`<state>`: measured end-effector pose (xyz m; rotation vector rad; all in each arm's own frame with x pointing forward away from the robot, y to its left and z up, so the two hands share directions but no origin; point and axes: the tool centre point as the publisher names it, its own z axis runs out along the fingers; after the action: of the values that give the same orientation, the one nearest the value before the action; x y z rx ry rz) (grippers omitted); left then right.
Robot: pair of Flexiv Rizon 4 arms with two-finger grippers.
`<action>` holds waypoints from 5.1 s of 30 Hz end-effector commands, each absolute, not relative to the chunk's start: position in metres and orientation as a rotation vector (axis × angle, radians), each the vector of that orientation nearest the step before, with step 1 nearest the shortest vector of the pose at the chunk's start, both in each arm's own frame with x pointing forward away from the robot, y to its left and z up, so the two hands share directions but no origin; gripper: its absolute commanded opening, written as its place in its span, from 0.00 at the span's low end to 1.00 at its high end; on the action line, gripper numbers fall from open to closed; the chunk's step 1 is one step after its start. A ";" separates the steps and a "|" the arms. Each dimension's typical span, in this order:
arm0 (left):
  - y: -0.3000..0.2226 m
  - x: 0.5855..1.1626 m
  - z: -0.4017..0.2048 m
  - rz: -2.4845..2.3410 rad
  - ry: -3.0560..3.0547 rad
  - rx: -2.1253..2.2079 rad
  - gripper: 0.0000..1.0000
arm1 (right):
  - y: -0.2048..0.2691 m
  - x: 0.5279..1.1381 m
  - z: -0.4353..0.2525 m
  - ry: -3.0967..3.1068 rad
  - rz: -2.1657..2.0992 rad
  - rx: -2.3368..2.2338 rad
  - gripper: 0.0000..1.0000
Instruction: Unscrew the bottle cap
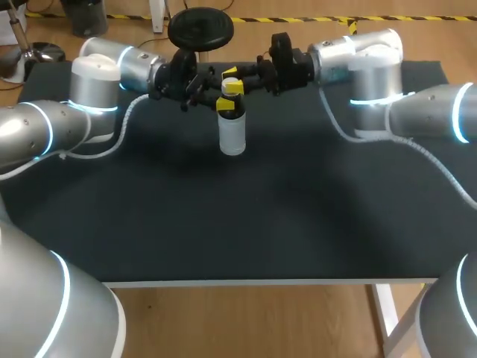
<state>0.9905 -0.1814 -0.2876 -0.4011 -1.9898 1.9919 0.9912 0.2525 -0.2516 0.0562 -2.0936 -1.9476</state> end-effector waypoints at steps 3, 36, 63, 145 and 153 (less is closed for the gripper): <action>-0.183 0.989 -0.285 1.990 -1.996 -0.400 0.00 | 0.252 0.996 -0.252 -1.282 -1.460 0.864 0.00; -0.183 0.989 -0.285 1.990 -1.996 -0.400 0.00 | 0.224 1.020 -0.201 -1.622 -1.832 0.569 1.00; -0.183 0.989 -0.285 1.990 -1.996 -0.400 0.00 | 0.176 1.022 -0.203 -2.532 -2.136 -0.300 1.00; -0.183 0.989 -0.285 1.990 -1.996 -0.400 0.00 | 0.229 1.009 -0.234 -2.812 -2.100 -1.070 1.00; -0.183 0.989 -0.285 1.990 -1.996 -0.400 0.00 | 0.234 1.007 -0.239 -2.787 -2.085 -1.058 1.00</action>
<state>0.9903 -0.1825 -0.2854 -0.3990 -1.9940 1.9886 1.0083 0.2288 -0.2358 -0.8889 -2.7367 -2.0564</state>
